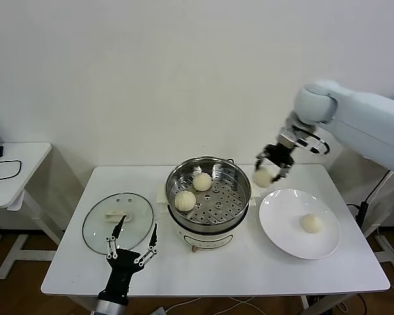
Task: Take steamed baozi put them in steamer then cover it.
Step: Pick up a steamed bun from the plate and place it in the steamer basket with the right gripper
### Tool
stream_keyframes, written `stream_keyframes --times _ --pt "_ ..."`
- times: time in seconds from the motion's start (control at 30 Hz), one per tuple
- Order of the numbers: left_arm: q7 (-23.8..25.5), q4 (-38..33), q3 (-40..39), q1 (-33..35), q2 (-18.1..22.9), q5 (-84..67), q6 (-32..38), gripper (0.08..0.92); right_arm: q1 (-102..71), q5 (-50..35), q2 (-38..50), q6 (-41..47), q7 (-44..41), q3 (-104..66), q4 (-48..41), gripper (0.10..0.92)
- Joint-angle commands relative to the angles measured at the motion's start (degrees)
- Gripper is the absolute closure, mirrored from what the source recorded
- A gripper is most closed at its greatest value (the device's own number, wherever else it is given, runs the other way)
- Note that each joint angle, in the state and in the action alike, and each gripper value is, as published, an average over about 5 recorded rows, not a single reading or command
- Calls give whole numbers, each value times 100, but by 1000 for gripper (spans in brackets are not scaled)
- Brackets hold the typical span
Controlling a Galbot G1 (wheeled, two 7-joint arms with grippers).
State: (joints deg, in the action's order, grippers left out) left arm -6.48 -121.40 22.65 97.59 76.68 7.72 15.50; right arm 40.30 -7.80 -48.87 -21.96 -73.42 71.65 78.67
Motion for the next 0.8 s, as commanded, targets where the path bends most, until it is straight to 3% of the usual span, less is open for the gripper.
stream_keyframes --times 0.03,0.4,0.8 --pt "-5 -4 9 -2 4 -6 3 177 130 1010 -837 -1132 398 32 1216 397" --pt "-7 20 38 -20 17 -21 5 177 -1354 2661 -1193 -2084 572 -488 1056 397" --pt "-9 43 52 -18 28 -36 23 177 -1762 3230 -1295 -2146 574 -695 769 389"
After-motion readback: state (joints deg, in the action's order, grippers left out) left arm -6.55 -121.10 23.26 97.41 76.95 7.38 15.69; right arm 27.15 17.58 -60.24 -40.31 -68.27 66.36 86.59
